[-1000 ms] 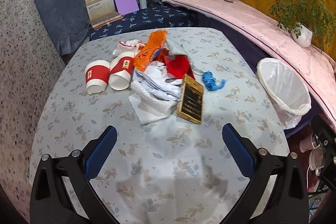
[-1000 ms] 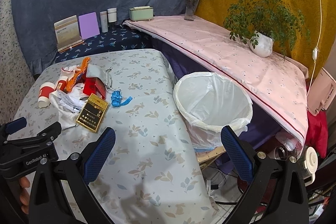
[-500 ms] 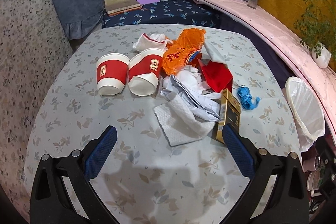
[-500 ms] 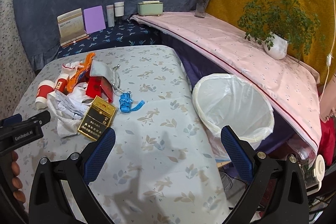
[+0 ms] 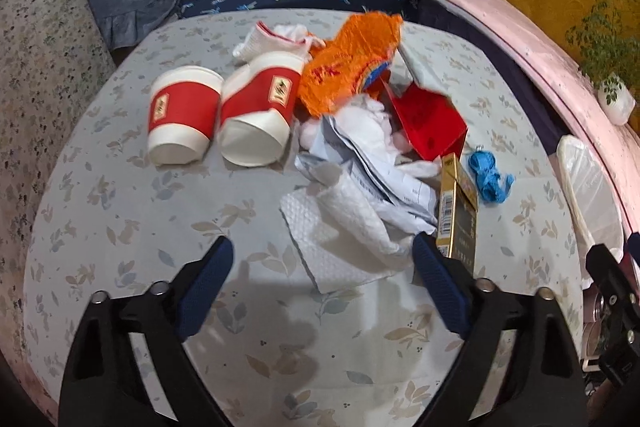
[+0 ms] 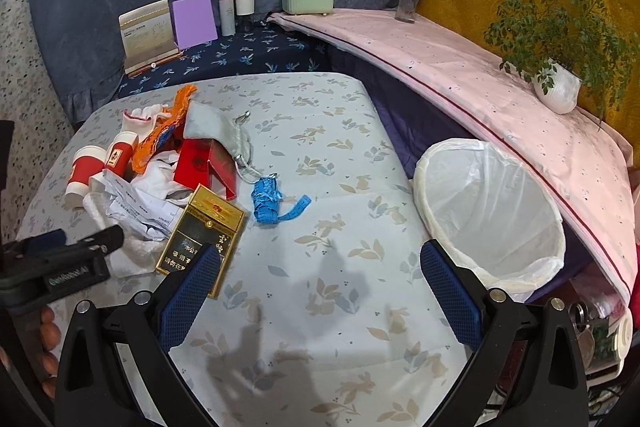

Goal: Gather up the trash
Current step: 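Reach the right gripper to the blue tape measure and grasp it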

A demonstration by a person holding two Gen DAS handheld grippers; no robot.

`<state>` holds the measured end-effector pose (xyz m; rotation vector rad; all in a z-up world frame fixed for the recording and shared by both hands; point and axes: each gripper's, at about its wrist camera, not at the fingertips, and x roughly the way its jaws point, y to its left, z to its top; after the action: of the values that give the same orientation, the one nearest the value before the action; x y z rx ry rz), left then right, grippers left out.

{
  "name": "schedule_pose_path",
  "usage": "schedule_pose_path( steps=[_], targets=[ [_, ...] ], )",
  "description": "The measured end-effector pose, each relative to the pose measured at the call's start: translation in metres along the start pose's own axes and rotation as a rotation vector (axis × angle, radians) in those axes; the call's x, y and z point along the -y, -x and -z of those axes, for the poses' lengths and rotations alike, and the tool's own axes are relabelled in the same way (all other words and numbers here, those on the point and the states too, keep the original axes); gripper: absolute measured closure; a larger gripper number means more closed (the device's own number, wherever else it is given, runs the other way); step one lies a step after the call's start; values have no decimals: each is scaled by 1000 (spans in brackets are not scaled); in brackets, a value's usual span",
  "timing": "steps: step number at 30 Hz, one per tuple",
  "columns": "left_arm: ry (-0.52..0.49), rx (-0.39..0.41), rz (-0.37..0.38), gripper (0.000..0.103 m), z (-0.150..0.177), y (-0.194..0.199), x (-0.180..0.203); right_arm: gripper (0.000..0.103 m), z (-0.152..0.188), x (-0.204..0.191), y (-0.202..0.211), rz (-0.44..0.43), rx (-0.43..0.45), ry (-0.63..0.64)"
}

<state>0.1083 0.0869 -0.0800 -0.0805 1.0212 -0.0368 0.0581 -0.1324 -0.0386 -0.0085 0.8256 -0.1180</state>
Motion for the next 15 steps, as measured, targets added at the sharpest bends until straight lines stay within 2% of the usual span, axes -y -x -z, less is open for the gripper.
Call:
schedule_pose_path(
  steps=[5,8,10,13,15],
  targets=[
    [13,-37,33,44,0,-15,-4,9,-2,-7,-11,-9,-11,14],
    [17,-51,65,64,0,-18,-9,16,-6,-11,-23,-32,-33,11],
    [19,-66,85,80,0,-20,-11,23,-8,-13,-30,-50,-47,4],
    [21,-75,91,94,0,-23,-15,34,-13,-16,-46,-76,-73,-9],
    [18,-67,81,96,0,-20,-18,44,-16,-18,-58,-83,-94,-13]
  ],
)
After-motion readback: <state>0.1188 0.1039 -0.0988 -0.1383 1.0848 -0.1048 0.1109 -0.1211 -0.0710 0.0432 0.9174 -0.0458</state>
